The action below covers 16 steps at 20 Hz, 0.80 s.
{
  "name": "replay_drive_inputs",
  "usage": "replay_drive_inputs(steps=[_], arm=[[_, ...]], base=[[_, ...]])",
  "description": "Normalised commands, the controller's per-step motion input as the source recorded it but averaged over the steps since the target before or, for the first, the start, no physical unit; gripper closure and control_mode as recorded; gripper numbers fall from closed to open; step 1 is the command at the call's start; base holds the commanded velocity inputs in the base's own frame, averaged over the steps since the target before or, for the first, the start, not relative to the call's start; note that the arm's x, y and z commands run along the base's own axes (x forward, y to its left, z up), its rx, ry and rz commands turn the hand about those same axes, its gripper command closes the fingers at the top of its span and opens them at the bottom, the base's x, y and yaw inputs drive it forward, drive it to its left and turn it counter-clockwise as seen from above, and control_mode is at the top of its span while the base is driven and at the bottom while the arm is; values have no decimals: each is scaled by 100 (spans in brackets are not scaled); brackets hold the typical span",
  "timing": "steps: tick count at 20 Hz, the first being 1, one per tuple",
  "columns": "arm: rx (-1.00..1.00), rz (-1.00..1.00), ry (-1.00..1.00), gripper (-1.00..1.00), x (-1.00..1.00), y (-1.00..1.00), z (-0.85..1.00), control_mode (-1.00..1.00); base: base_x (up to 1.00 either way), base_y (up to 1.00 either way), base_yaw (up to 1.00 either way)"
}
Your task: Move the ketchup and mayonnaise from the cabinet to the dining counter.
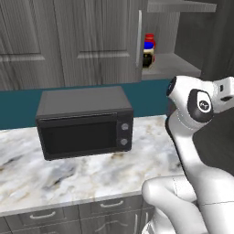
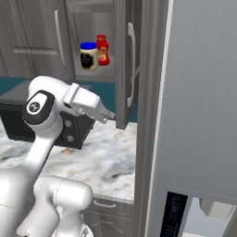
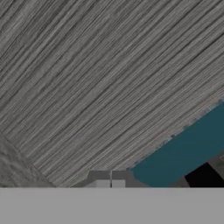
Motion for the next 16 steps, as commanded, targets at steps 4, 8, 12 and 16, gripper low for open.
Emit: replay_drive_inputs(steps=[4, 8, 12, 16], arm=[[0, 0, 0, 100, -7, -84, -8, -100], [2, 1, 0, 100, 0, -73, -6, -100], [10, 9, 0, 100, 0, -16, 0, -100], [23, 12, -9, 100, 1, 37, 8, -100]], base=[[0, 0, 0], [0, 0, 0], [0, 0, 0], [0, 0, 0]])
